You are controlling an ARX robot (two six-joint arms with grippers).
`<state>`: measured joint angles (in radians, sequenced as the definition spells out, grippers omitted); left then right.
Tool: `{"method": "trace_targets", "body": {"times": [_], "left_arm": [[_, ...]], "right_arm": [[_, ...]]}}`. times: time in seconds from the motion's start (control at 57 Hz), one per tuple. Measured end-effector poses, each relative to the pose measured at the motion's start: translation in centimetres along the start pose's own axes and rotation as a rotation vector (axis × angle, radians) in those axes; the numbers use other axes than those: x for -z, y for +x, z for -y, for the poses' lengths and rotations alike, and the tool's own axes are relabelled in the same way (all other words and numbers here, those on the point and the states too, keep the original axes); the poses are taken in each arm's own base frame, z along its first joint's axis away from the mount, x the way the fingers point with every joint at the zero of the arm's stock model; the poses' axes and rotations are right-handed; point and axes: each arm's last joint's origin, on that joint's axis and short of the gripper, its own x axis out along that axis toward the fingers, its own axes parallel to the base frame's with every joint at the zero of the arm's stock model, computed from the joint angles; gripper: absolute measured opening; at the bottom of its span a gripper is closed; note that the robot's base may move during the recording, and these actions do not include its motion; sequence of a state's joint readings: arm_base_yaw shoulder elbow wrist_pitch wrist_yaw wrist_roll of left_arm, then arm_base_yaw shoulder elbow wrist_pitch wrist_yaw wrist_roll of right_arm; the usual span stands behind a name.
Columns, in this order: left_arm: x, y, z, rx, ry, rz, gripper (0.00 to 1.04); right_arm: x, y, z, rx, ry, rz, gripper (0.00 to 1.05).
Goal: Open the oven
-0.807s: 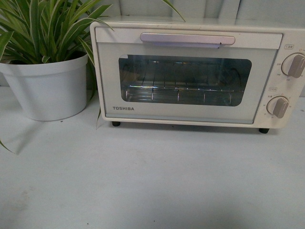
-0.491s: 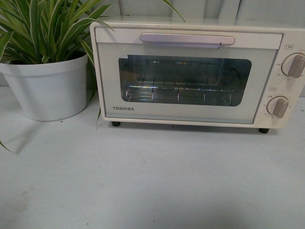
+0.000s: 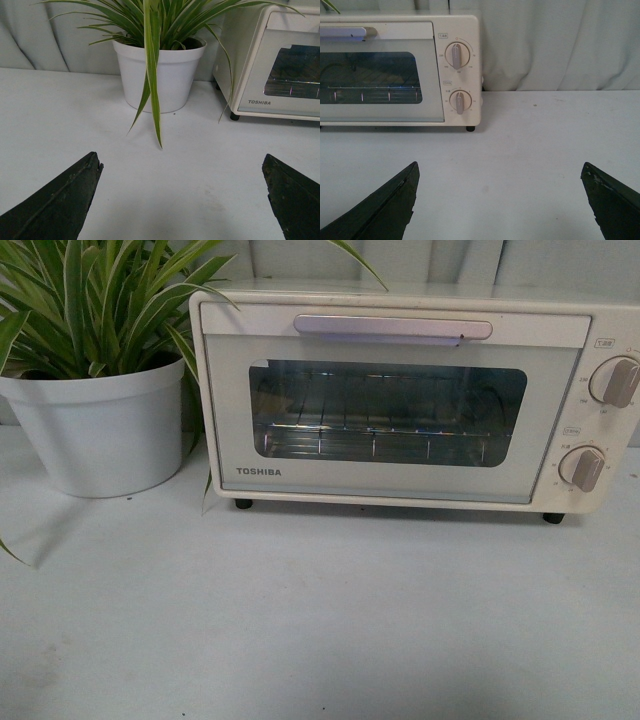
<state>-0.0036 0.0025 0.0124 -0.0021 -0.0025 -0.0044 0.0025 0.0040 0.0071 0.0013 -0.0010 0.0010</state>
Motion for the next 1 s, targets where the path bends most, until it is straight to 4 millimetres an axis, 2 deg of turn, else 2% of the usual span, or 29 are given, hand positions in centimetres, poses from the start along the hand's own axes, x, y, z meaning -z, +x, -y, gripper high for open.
{"method": "trace_targets", "body": {"times": [0.404,0.491,0.526,0.684,0.825,0.895,1.0], "left_arm": [[0.1,0.0,0.0,-0.025,-0.009,-0.009,0.98],[0.5,0.3,0.0,-0.235,-0.113,-0.088,0.98],[0.6,0.3,0.0,-0.265,-0.164,-0.112,0.98],[-0.3,1.1,0.5,-0.243,-0.397,-0.157,0.98],[-1.1,2.8,1.7,-0.177,-0.612,-0.187,0.98],[-1.0,4.5,3.4,-0.1,-0.734,-0.241,0.98],[-0.1,7.0,5.6,-0.062,-0.821,-0.317,0.98]], "right_arm": [[0.0,0.0,0.0,0.0,0.0,0.0,0.95],[0.0,0.0,0.0,0.0,0.0,0.0,0.95],[0.0,0.0,0.0,0.002,0.0,0.0,0.95],[0.0,0.0,0.0,0.0,0.0,0.0,0.95],[0.0,0.0,0.0,0.001,0.0,0.0,0.95],[0.0,0.0,0.0,0.001,0.0,0.0,0.95],[0.0,0.0,0.0,0.0,0.0,0.0,0.95]]}}
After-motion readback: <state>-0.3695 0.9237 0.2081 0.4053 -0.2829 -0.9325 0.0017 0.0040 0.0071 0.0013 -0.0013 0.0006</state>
